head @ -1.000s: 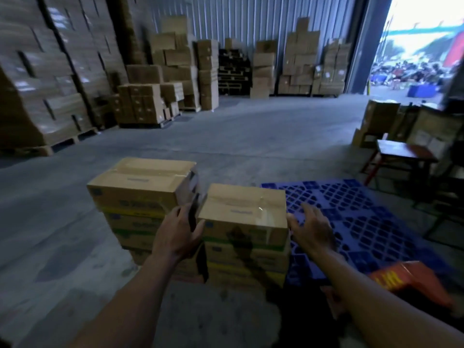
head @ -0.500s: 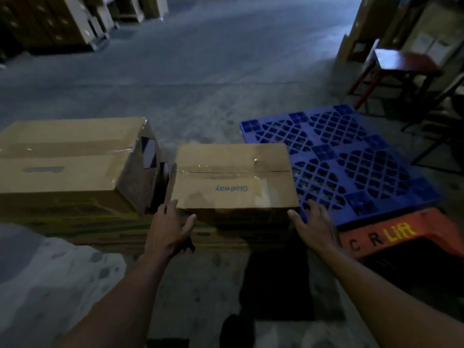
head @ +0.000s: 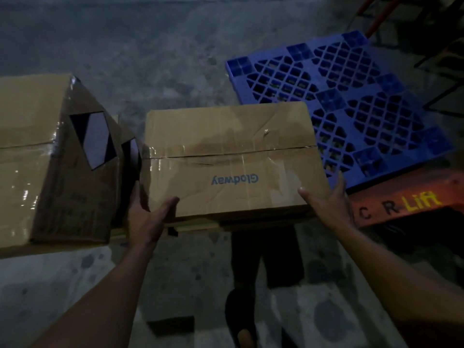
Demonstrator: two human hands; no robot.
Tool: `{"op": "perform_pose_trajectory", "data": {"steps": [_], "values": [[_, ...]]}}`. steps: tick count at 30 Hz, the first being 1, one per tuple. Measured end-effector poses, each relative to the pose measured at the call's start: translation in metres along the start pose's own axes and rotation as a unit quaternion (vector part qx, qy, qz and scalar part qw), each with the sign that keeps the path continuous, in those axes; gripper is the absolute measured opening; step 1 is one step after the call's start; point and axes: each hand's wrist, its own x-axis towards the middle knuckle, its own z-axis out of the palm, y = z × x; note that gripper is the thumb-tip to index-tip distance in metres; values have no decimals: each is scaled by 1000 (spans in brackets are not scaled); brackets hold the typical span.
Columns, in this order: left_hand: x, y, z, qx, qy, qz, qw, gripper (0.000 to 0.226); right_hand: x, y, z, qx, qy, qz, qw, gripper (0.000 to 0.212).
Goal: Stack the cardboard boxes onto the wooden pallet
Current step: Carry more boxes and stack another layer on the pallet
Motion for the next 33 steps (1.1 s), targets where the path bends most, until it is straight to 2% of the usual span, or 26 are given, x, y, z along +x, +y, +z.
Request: {"op": "perform_pose_trajectory", "data": {"steps": [2,4,6,8,12,14,18,24,28,33], "values": [[3,-5,1,-53,3,-31,998,96,6,1,0,30,-20,13,999,115],[7,-7,3,-119,5,-67,991,94,9,2,0,62,-45,5,997,108],[9,-4,4,-199,-8,-124,972,79,10,1,-1,83,-64,-5,994,93],[9,1,-1,-217,-36,-138,966,65,8,-3,-6,93,-73,-3,993,94],[-5,12,-18,-211,-66,-107,969,72,0,-12,-31,125,-104,-15,987,120],[-24,22,-23,-220,-65,-91,969,69,-8,-15,-50,119,-98,-24,988,125],[-86,38,-35,-221,-64,-30,973,57,-24,-11,-90,98,-99,-47,989,99],[-223,41,-46,-244,3,-6,970,55,-63,16,-157,98,-136,-134,977,87],[-325,22,-50,-257,78,1,963,71,-98,41,-194,86,-185,-171,964,89],[-431,-9,-76,-264,154,-4,952,76,-149,51,-214,60,-282,-247,925,85]]}}
